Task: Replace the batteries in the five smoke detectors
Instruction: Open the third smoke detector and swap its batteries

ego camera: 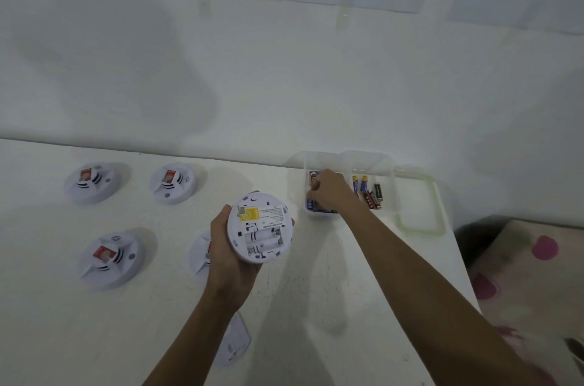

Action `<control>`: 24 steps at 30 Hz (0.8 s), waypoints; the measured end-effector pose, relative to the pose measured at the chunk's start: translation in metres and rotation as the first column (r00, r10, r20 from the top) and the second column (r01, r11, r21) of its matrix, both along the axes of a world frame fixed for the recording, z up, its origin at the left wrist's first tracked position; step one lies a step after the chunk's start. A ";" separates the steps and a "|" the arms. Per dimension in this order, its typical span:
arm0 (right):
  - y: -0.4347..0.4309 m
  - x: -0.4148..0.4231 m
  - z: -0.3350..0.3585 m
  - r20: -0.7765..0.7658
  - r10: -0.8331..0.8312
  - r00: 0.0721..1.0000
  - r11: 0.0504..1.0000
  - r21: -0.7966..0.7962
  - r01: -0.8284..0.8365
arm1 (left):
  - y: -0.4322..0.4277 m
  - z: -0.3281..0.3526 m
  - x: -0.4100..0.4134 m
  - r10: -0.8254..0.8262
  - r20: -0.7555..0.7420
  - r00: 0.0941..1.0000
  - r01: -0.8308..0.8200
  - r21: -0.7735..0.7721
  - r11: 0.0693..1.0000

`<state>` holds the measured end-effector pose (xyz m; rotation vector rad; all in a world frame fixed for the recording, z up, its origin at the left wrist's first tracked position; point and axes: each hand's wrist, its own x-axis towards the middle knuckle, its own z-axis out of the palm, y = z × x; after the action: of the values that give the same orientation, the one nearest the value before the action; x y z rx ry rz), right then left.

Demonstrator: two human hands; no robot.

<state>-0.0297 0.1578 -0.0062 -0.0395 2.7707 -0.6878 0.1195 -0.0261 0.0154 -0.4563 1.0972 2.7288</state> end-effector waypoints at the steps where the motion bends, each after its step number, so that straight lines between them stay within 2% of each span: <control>1: -0.001 0.000 -0.001 0.002 -0.005 1.000 1.000 0.016 0.005 | 0.000 0.001 0.000 0.001 0.001 1.000 -0.001 -0.008 1.000; 3: -0.005 0.000 -0.004 0.007 -0.015 1.000 0.999 0.051 0.015 | -0.001 0.000 0.000 0.012 -0.001 1.000 -0.012 -0.046 0.999; 6: -0.008 0.003 -0.005 0.015 -0.040 0.999 0.999 0.012 0.039 | -0.004 0.000 -0.001 -0.010 -0.011 1.000 0.009 -0.046 0.999; 10: -0.001 0.004 -0.005 0.000 -0.113 0.994 0.982 -0.154 0.111 | -0.006 -0.005 -0.004 -0.044 -0.030 0.999 0.044 0.013 0.999; 13: 0.004 0.003 0.000 -0.013 -0.226 0.974 0.922 -0.325 0.210 | -0.006 -0.006 -0.004 -0.054 -0.028 0.998 0.054 0.024 0.998; 16: 0.009 -0.001 0.010 0.048 -0.274 0.960 0.875 -0.402 0.270 | -0.006 -0.007 -0.003 -0.067 -0.035 0.997 0.068 0.024 0.997; 19: 0.011 -0.003 0.018 0.077 -0.236 0.969 0.906 -0.344 0.248 | -0.006 -0.008 -0.003 -0.067 -0.031 0.997 0.067 0.007 0.998; 21: 0.011 -0.004 0.020 0.041 -0.133 0.990 0.961 -0.238 0.139 | -0.005 -0.009 -0.002 -0.074 -0.032 0.997 0.074 -0.005 0.997; 24: 0.010 -0.004 0.017 0.083 0.023 0.996 0.998 -0.068 -0.017 | -0.006 -0.010 -0.002 -0.074 -0.034 0.997 0.074 -0.020 0.997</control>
<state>-0.0340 0.1677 0.0111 -0.0513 2.6637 -0.7591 0.1175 -0.0322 0.0058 -0.3648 1.1262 2.6737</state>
